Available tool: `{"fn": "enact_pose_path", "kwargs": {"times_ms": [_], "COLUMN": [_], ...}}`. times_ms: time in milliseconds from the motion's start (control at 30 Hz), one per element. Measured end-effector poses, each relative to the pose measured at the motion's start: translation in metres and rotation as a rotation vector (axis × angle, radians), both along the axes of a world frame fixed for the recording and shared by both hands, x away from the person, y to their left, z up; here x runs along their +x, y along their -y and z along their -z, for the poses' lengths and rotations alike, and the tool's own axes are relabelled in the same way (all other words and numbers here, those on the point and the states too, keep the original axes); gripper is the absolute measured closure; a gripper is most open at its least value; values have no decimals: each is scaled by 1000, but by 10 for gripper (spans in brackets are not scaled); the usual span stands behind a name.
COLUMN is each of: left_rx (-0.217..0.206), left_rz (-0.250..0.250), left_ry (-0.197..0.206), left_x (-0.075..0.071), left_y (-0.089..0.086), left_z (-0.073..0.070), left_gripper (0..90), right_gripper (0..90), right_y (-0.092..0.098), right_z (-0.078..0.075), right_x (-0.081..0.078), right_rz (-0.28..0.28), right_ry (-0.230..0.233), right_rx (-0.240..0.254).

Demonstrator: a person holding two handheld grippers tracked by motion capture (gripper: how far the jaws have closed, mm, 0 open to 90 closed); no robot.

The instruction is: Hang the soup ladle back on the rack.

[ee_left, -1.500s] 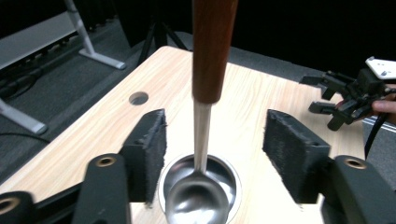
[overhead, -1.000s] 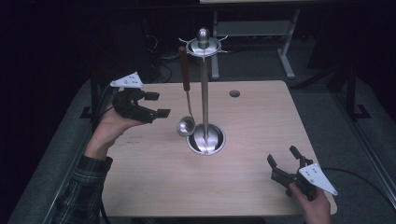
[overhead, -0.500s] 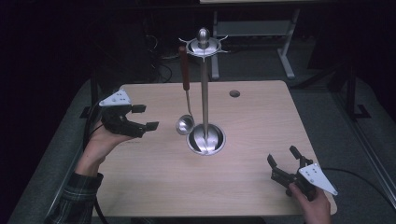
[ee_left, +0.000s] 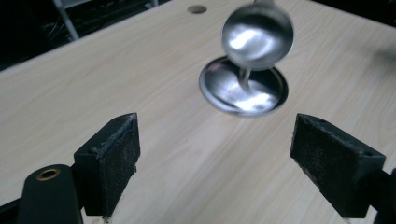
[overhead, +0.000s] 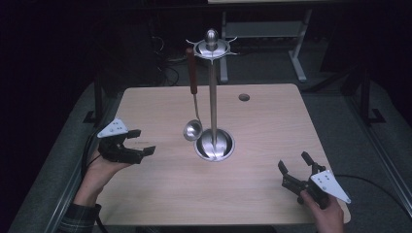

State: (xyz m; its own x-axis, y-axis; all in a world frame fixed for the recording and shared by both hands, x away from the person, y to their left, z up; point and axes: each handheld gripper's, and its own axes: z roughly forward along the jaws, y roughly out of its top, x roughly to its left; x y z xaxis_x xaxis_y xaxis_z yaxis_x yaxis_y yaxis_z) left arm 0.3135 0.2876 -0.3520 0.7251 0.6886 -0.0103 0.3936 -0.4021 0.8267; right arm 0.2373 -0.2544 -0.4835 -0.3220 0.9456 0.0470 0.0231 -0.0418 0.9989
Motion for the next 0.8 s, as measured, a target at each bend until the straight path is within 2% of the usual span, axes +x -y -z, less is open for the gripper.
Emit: {"fn": "enact_pose_path", "kwargs": {"times_ms": [33, 167, 300, 433, 500, 667, 700, 800], "left_rx": [0, 16, 11, 19, 40, 56, 45, 80], "left_rz": [0, -19, -39, -53, -52, -56, -64, -59], "left_ry": [0, -16, -33, -28, -20, -30, -29, -25], "left_x": [0, -8, -14, -20, -23, -30, -32, -35], "left_y": [0, -7, -13, -16, -18, -22, -21, -23], "left_z": [0, 17, 33, 46, 52, 66, 69, 74], "left_gripper": [156, 156, 156, 156, 156, 156, 156, 154], "right_gripper": [130, 130, 130, 130, 130, 130, 130, 130], "right_y": [0, 0, 0, 0, 0, 0, 0, 0], "right_z": [0, 0, 0, 0, 0, 0, 0, 0], "right_x": [0, 0, 0, 0, 0, 0, 0, 0], "right_rz": [0, 0, 0, 0, 0, 0, 0, 0], "right_ry": [0, -1, -1, 0, 0, -1, 0, 0], "right_rx": [0, 1, 1, 1, 0, 1, 1, 0]}}
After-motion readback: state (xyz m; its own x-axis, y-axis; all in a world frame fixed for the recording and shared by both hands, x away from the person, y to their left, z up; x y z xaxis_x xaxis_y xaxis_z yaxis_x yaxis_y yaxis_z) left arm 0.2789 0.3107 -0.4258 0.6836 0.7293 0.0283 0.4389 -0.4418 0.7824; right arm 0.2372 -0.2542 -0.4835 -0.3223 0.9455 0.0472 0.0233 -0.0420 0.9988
